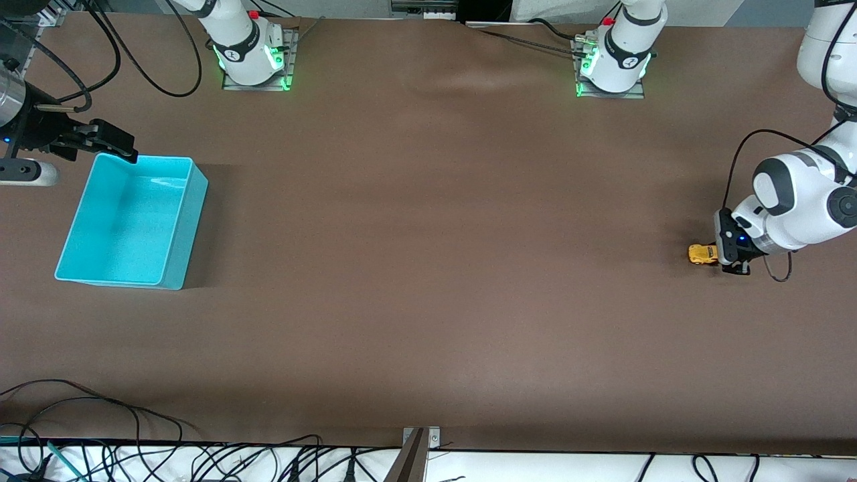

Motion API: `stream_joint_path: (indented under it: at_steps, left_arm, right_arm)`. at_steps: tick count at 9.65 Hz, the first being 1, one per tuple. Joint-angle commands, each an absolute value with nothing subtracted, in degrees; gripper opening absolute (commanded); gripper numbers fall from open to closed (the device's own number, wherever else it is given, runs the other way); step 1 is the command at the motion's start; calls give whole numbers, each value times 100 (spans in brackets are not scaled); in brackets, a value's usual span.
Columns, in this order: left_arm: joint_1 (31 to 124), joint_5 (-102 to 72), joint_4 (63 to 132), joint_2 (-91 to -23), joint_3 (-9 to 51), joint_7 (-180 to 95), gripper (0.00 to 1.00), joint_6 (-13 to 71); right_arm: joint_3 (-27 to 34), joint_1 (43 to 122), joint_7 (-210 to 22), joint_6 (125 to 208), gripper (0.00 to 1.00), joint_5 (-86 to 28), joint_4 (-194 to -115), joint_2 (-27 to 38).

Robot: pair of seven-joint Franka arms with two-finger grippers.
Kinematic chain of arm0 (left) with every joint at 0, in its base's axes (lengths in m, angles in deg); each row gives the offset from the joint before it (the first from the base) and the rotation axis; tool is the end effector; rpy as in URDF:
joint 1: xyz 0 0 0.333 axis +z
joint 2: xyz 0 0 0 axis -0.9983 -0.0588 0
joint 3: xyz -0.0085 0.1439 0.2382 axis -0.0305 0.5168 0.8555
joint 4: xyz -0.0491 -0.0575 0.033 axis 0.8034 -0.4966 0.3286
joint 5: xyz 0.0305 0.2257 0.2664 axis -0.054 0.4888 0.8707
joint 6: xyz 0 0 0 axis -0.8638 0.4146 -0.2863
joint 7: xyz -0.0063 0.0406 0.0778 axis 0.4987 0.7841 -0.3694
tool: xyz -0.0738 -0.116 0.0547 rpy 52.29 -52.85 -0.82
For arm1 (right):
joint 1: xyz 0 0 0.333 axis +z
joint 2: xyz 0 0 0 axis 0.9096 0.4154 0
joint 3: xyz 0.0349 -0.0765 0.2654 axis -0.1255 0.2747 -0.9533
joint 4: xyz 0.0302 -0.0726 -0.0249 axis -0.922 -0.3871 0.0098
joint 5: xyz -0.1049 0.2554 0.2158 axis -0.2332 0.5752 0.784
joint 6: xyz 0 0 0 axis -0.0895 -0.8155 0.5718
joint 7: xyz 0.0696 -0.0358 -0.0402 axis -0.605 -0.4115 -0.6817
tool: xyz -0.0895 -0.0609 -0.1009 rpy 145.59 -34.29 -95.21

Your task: Wind up and store yellow beetle car

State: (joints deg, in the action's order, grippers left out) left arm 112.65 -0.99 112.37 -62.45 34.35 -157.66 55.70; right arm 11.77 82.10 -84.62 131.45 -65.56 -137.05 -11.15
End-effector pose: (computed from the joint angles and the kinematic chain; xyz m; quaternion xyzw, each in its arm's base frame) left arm 0.5201 0.1992 0.1422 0.6979 -0.7160 -0.0111 0.0141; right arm 0.5172 0.0353 0.5413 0.9981 -0.0109 -0.0591 0.0116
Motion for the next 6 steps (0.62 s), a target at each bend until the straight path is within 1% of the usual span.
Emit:
stream_joint_path:
  at_steps: [1, 6]
  left_arm:
    - [11553, 18, 10997, -6546, 3377, -16076, 12, 5666]
    - [11739, 9, 10891, -6546, 3386, -16165, 14, 5657]
  right_arm:
    - [1195, 8198, -8535, 13084, 100, -6434, -13697, -1134]
    - [1195, 8198, -8535, 13084, 100, -6434, -13697, -1134]
